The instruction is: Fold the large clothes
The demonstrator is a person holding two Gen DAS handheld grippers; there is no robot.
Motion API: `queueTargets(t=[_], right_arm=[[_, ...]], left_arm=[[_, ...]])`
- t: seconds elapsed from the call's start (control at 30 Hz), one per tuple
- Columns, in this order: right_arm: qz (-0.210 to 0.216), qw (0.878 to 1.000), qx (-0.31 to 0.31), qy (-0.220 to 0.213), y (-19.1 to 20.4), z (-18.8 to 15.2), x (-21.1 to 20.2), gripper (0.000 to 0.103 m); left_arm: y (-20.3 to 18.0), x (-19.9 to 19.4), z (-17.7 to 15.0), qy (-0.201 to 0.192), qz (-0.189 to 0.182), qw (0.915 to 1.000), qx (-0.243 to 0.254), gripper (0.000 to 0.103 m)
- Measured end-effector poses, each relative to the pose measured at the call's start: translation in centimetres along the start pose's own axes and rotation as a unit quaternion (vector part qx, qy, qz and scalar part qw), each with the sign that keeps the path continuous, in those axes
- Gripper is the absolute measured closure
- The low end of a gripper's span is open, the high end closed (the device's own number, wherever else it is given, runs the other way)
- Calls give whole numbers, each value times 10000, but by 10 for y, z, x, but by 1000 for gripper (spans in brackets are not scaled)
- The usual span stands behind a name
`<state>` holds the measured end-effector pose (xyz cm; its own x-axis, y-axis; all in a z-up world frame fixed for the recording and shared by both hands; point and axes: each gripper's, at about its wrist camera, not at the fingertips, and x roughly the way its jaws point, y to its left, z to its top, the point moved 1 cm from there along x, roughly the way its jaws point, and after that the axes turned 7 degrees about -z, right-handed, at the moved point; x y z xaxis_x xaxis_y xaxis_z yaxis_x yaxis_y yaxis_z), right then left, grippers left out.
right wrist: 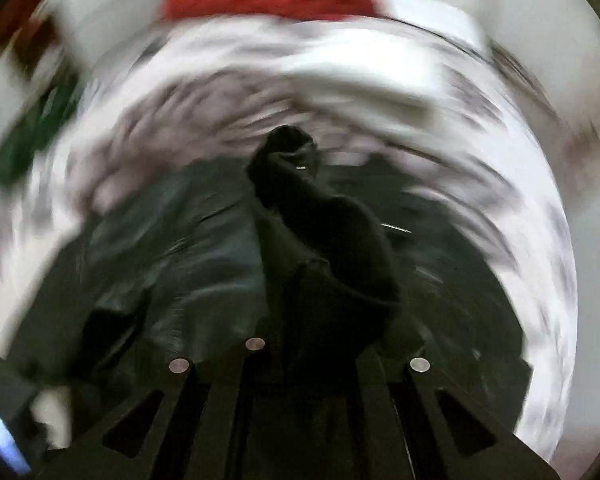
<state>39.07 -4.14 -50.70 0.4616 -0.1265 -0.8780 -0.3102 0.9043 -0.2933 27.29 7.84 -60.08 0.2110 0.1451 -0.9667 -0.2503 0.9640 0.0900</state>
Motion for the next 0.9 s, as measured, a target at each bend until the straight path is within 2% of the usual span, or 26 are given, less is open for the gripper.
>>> queueTargets(t=[0.1, 0.23, 0.3, 0.37, 0.4, 0.47, 0.57, 0.63, 0.67, 0.73, 0.77, 0.8, 0.83, 0.9], right_arm=[[288, 9982, -531, 17, 72, 5, 18, 98], [362, 9964, -715, 280, 98, -7, 34, 94], [772, 9942, -515, 546, 85, -4, 32, 92], [1357, 9855, -5, 1016, 57, -3, 16, 66], [1645, 9780, 421, 1211, 38, -8, 6, 46], [2052, 9635, 1107, 1313, 2, -20, -10, 43], [2247, 9428, 1920, 1538, -40, -43, -34, 43], [2076, 9411, 2146, 1587, -58, -53, -39, 43], [1925, 9420, 2246, 1587, -62, -61, -40, 43], [1788, 9377, 2475, 1657, -71, -63, -29, 43], [1745, 9322, 2643, 1751, -72, -67, -23, 43], [1721, 9275, 2777, 1817, -72, -72, -16, 43], [1696, 9232, 2898, 1871, -75, -74, -8, 43], [1635, 9154, 3090, 1996, -72, -76, 2, 43]], left_arm=[[22, 15, 3, 140, -238, 9990, -356, 0], [31, 20, 0, 166, -415, 9985, -314, 0], [39, 15, 0, 153, -475, 9984, -265, 0], [57, 1, -2, 105, -543, 9980, -309, 0], [67, -5, -4, 107, -581, 9976, -353, 0], [99, -21, -11, 159, -657, 9962, -555, 0], [141, -37, -38, 390, -803, 9889, -1186, 0], [177, -35, -66, 702, -1131, 9709, -1991, 0], [195, -27, -81, 872, -1343, 9562, -2449, 0], [229, -2, -115, 1150, -1821, 9122, -3485, 0], [244, 13, -133, 1214, -2074, 8802, -4093, 0], [252, 21, -143, 1193, -2204, 8606, -4433, 5], [263, 29, -153, 1080, -2314, 8347, -4878, 13], [279, 43, -164, 933, -2407, 7892, -5573, 22]])
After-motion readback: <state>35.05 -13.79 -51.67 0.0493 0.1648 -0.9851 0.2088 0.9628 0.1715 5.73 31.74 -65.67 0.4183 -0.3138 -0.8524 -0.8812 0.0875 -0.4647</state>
